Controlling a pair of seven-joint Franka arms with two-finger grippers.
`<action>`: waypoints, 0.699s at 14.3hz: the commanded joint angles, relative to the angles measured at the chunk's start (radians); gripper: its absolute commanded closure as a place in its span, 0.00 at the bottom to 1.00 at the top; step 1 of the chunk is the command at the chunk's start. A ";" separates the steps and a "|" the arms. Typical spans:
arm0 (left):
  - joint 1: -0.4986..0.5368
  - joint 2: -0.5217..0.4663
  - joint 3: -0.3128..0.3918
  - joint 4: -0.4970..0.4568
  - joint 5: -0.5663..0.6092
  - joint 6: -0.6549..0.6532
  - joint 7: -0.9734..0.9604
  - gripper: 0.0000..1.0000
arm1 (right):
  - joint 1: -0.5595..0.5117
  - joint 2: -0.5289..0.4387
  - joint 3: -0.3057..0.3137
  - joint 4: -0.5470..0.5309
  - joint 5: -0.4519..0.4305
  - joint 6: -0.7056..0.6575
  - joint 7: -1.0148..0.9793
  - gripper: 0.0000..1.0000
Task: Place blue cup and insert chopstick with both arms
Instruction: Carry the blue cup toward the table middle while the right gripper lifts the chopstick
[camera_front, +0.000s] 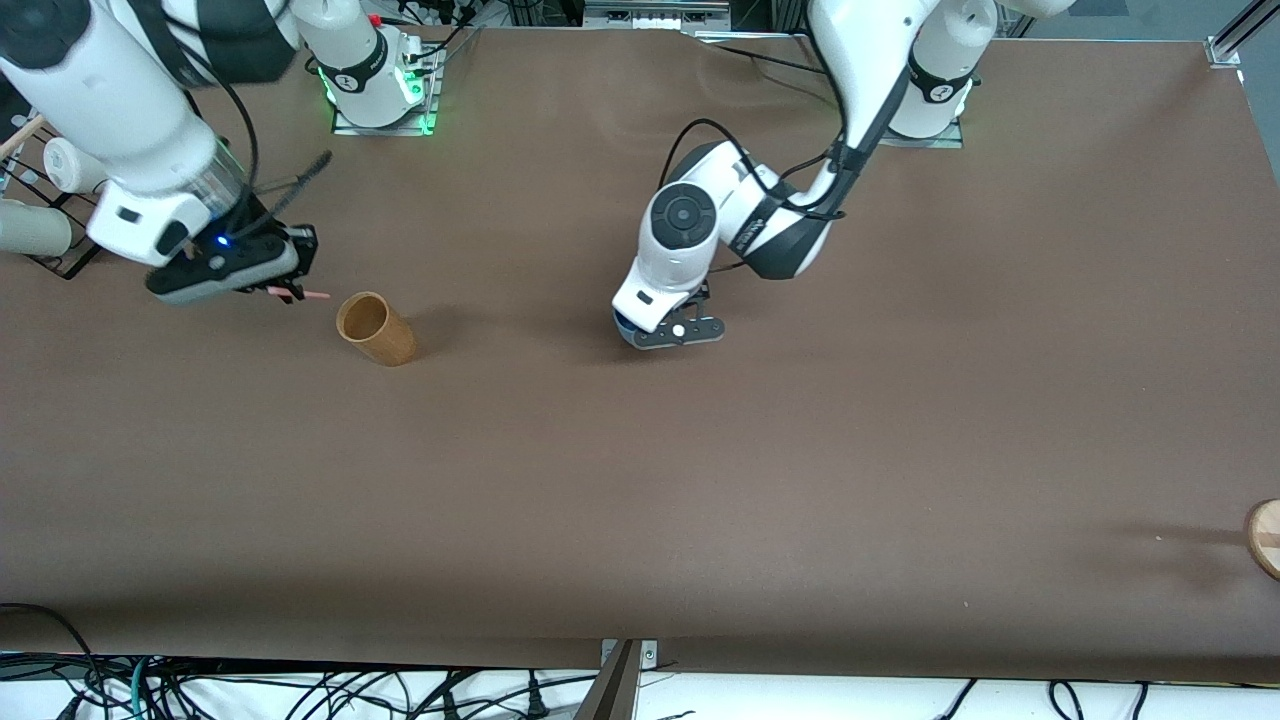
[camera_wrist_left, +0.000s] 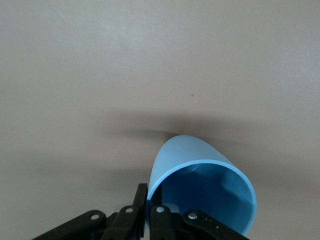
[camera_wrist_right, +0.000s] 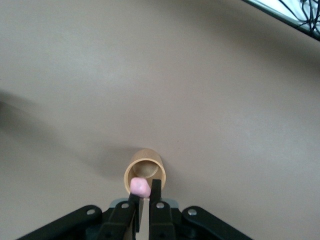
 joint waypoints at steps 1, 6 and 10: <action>-0.021 0.054 0.016 0.066 -0.023 -0.004 -0.034 1.00 | -0.007 0.023 0.042 0.043 0.019 -0.040 0.025 1.00; -0.001 -0.006 0.022 0.094 -0.023 -0.065 0.041 0.00 | -0.007 0.069 0.129 0.044 0.029 -0.006 0.201 1.00; 0.090 -0.093 0.024 0.108 -0.006 -0.181 0.231 0.00 | 0.004 0.115 0.184 0.085 0.026 0.006 0.339 1.00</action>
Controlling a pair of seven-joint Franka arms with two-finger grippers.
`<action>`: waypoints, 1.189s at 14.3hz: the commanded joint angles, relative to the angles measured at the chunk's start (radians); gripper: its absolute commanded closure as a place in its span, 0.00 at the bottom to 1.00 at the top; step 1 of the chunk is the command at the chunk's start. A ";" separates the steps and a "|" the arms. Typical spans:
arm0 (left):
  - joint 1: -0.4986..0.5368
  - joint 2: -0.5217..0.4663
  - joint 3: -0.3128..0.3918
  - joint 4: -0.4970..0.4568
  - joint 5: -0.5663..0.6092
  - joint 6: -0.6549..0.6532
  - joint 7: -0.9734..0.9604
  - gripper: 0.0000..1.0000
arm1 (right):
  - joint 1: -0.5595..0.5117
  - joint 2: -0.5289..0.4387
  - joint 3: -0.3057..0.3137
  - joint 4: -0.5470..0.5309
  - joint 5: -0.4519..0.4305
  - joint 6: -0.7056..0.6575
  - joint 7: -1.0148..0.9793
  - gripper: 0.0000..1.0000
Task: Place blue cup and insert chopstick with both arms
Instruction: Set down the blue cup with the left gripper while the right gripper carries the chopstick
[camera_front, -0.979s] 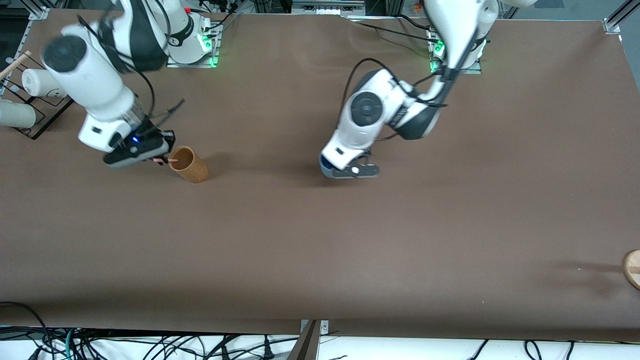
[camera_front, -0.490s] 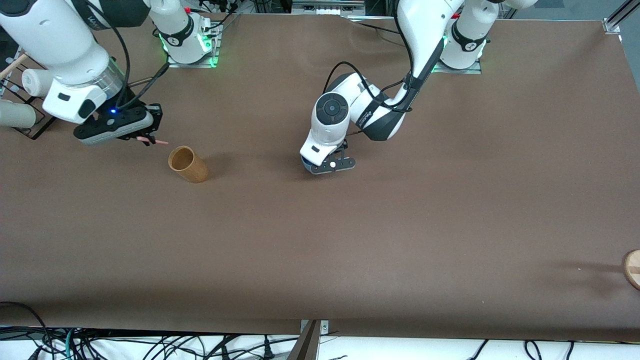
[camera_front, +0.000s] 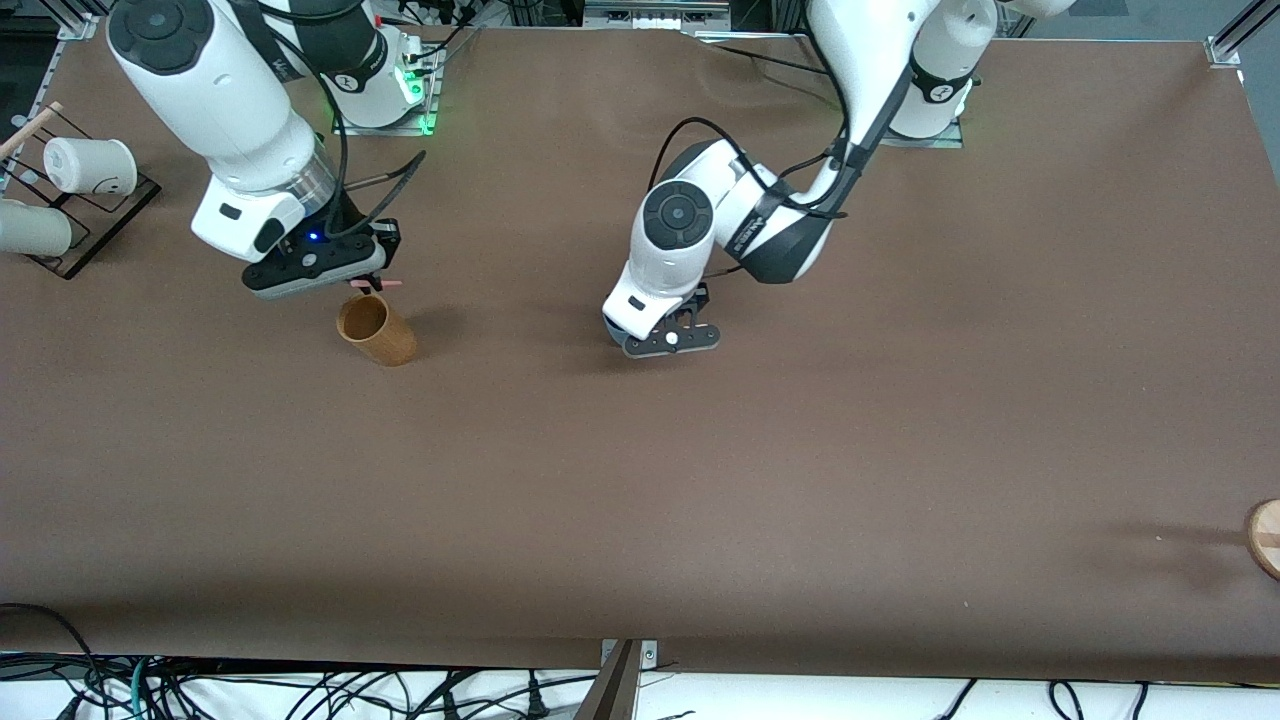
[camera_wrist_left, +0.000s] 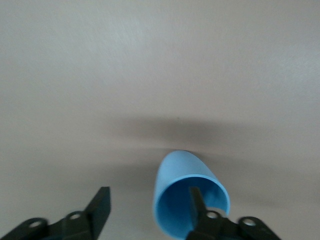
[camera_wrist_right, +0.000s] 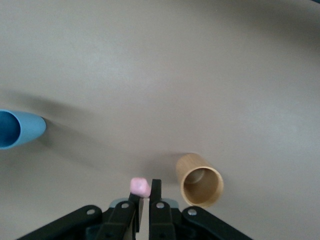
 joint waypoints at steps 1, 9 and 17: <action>0.095 -0.094 0.002 -0.010 -0.006 -0.088 0.182 0.00 | 0.017 0.048 0.034 0.067 0.007 -0.006 0.106 1.00; 0.391 -0.324 -0.001 -0.015 0.167 -0.288 0.541 0.00 | 0.230 0.279 0.036 0.249 -0.058 0.072 0.549 1.00; 0.617 -0.484 0.020 -0.044 0.127 -0.487 0.972 0.00 | 0.379 0.486 0.031 0.477 -0.194 0.083 0.838 1.00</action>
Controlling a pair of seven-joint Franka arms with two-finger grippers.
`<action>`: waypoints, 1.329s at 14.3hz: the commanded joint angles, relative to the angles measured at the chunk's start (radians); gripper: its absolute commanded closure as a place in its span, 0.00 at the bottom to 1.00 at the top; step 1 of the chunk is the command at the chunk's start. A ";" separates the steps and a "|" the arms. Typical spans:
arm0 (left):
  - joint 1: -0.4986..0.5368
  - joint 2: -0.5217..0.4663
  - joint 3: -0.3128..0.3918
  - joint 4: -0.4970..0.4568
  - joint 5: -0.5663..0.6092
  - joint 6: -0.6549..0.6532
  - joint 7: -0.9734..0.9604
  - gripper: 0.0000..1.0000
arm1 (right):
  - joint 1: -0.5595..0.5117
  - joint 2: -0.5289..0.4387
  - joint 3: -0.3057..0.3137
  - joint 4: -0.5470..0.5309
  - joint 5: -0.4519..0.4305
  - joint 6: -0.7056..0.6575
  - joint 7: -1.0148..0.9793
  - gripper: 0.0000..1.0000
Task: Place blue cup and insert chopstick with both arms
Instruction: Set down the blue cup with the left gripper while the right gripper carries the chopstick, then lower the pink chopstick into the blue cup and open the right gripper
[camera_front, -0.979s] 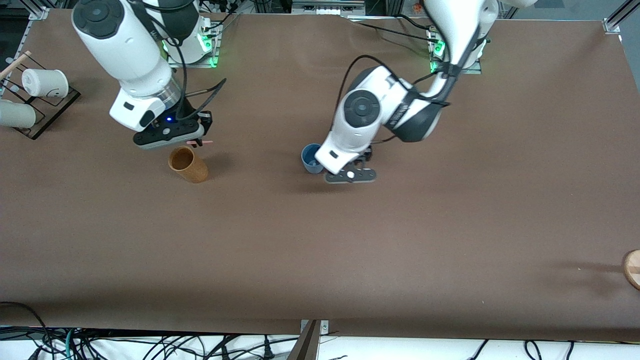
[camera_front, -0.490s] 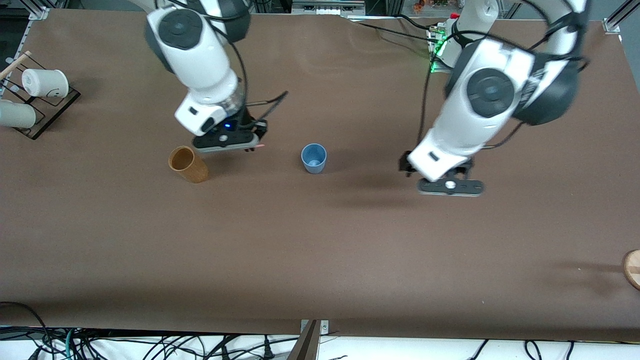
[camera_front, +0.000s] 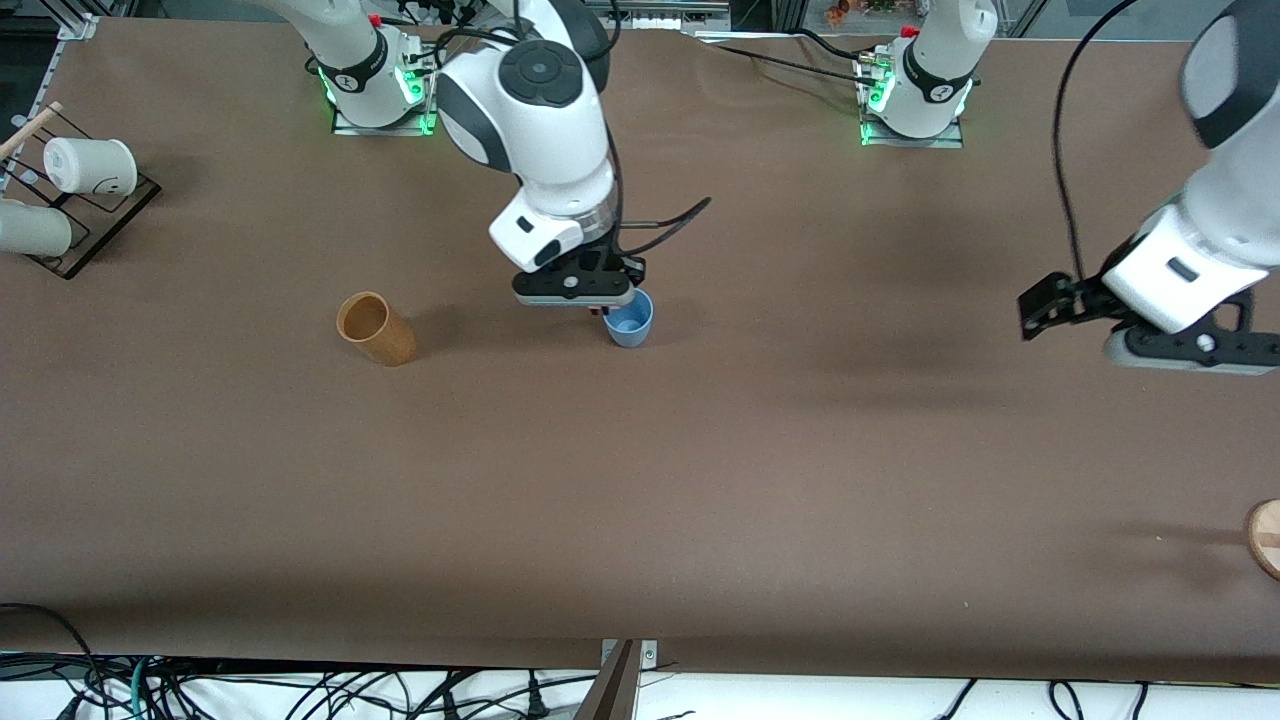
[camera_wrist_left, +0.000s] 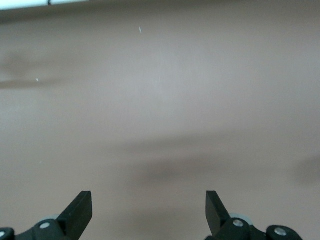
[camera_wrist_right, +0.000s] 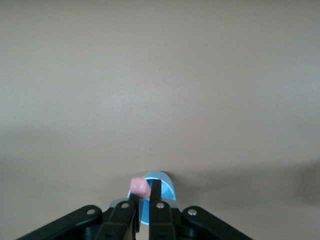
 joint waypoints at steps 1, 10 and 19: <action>-0.005 -0.042 0.010 -0.045 -0.011 -0.057 0.122 0.00 | 0.012 0.035 -0.005 0.053 -0.021 -0.019 0.045 1.00; -0.023 -0.078 0.036 0.001 -0.026 -0.115 -0.065 0.00 | 0.039 0.036 -0.005 -0.056 -0.019 -0.010 0.079 0.00; -0.009 -0.050 0.033 0.001 -0.060 -0.158 -0.061 0.00 | -0.137 -0.154 -0.004 -0.048 0.127 -0.213 -0.127 0.00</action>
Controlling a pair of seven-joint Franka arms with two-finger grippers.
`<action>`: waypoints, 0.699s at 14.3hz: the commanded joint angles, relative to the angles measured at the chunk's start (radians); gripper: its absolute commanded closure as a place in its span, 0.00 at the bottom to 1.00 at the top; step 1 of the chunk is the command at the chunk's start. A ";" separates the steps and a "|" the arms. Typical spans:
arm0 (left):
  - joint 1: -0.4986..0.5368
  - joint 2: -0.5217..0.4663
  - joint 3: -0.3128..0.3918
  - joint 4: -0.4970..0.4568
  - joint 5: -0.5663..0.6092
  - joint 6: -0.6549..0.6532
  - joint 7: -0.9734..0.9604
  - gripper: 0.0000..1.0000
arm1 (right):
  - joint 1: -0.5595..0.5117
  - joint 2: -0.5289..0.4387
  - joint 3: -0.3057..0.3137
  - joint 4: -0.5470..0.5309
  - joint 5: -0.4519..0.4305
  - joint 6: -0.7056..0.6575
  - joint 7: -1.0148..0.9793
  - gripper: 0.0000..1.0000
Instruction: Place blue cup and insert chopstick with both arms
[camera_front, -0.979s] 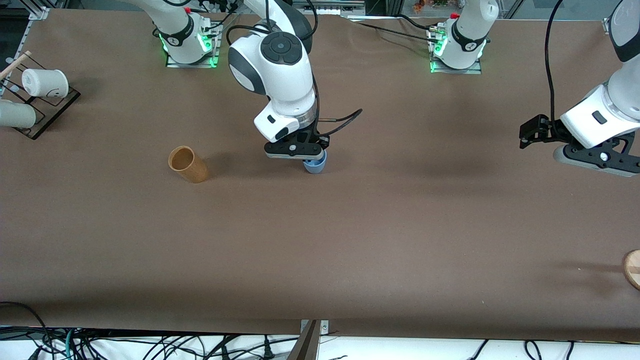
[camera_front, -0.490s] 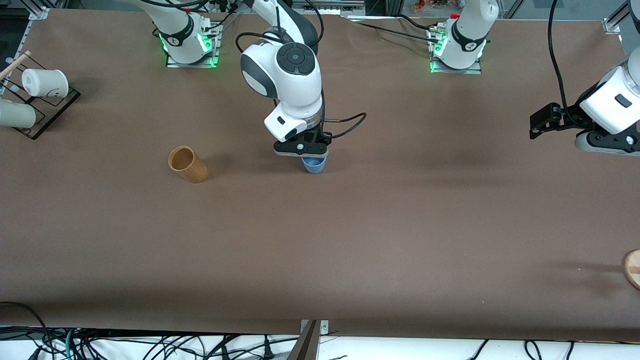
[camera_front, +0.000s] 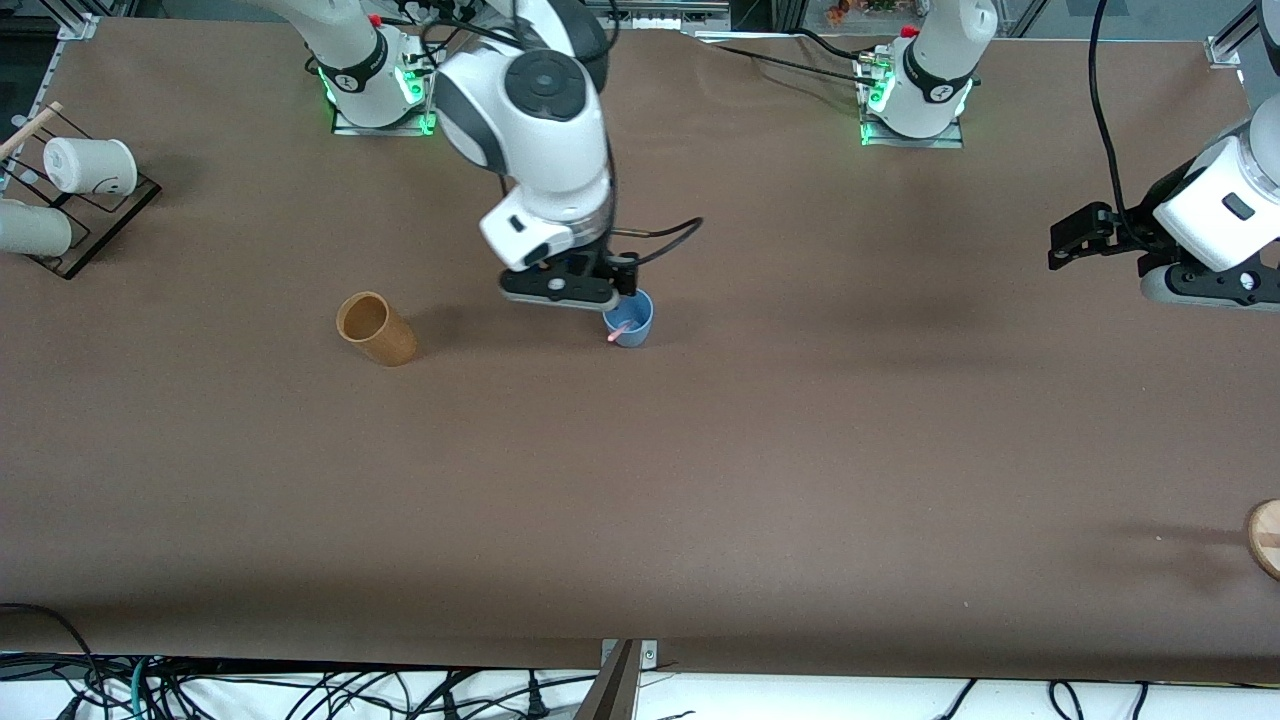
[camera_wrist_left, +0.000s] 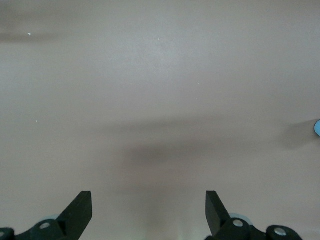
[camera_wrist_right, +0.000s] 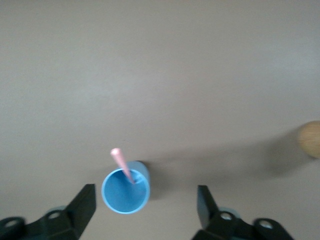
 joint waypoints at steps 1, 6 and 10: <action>-0.010 0.009 0.003 0.008 -0.015 -0.013 -0.010 0.00 | -0.132 -0.109 0.011 -0.019 0.115 -0.103 -0.205 0.00; -0.017 0.009 -0.011 0.010 -0.010 -0.013 -0.013 0.00 | -0.367 -0.227 0.011 -0.019 0.186 -0.287 -0.597 0.00; -0.009 0.010 -0.011 0.010 -0.010 -0.013 -0.007 0.00 | -0.519 -0.293 0.004 -0.028 0.182 -0.390 -0.905 0.00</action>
